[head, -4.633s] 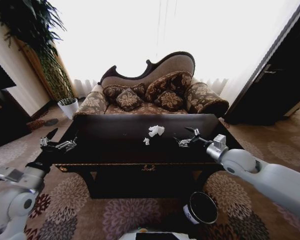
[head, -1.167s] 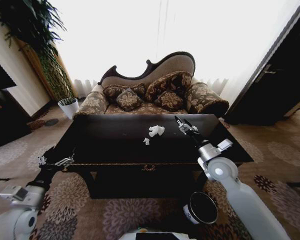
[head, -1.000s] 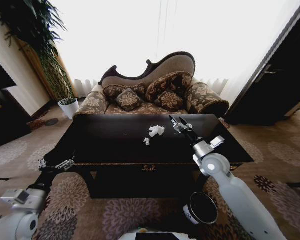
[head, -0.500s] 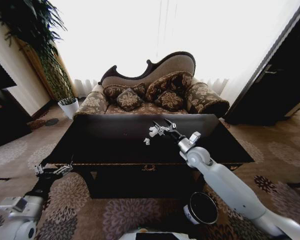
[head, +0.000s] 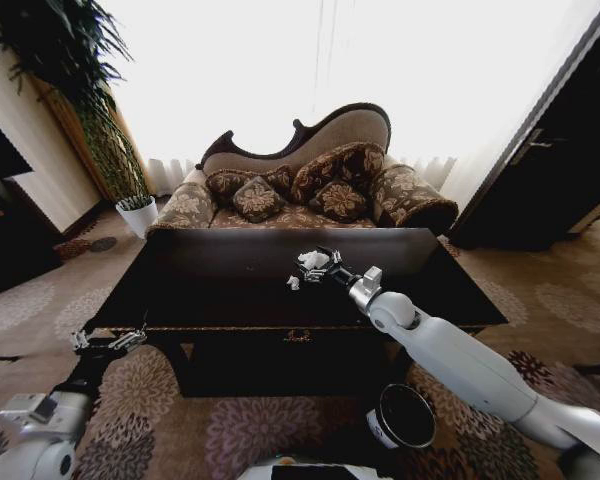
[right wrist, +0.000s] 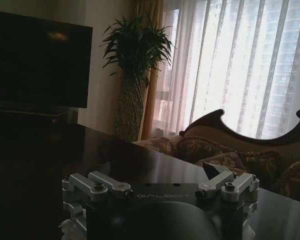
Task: Move to the front of the table and place the trash on the table into the trash bin.
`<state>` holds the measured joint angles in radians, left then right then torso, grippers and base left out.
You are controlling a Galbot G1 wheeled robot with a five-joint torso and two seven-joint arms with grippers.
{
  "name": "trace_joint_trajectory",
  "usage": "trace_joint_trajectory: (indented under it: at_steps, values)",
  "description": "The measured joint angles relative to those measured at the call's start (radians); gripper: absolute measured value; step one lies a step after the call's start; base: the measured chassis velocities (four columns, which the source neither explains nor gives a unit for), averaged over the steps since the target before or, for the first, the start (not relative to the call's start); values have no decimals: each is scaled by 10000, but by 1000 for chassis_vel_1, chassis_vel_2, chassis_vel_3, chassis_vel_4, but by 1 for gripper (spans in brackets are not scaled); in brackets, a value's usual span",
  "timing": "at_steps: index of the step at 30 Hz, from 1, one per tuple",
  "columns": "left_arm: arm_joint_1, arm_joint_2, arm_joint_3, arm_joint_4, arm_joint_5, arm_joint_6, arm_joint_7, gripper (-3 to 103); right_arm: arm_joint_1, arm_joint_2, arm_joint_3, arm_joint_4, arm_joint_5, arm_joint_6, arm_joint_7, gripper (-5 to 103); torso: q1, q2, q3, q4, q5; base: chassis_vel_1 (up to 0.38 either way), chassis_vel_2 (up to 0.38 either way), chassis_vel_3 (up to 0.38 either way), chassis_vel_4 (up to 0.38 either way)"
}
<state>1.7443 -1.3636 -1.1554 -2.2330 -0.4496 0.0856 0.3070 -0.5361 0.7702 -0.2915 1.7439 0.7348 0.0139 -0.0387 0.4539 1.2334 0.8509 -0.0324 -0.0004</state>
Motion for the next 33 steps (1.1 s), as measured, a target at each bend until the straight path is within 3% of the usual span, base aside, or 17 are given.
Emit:
trace_joint_trajectory:
  at_steps: [19,22,26,27,28,32,33]
  values:
    - [27,-71,-27,85,55,-50,11,100,1198,224,-1216,-1306,-256,103,13,100,0,-1,0,0,1,0,0,0,0]
    - [-22,-66,19,156,59,-51,9,100,1162,190,-1214,-1283,-221,153,-92,88,0,-1,0,0,0,0,0,0,0]
    - [-66,-57,116,190,76,-51,10,100,1039,132,-1156,-1257,-218,186,-175,88,0,-1,0,-1,0,0,0,0,0]
    - [-70,-53,130,193,78,-50,9,100,1012,119,-1136,-1256,-221,192,-198,71,1,-1,0,-1,1,0,0,0,0]
    - [-78,-40,146,200,83,-50,10,100,945,93,-1094,-1253,-237,208,-251,65,1,-1,0,-1,1,0,0,0,0]
    - [-81,-5,152,215,87,-51,9,100,837,57,-1032,-1253,-304,228,-318,60,0,-1,0,-1,1,0,0,0,0]
    - [-80,17,149,221,87,-51,9,100,780,51,-999,-1261,-367,240,-355,49,0,-1,0,-1,1,0,0,0,0]
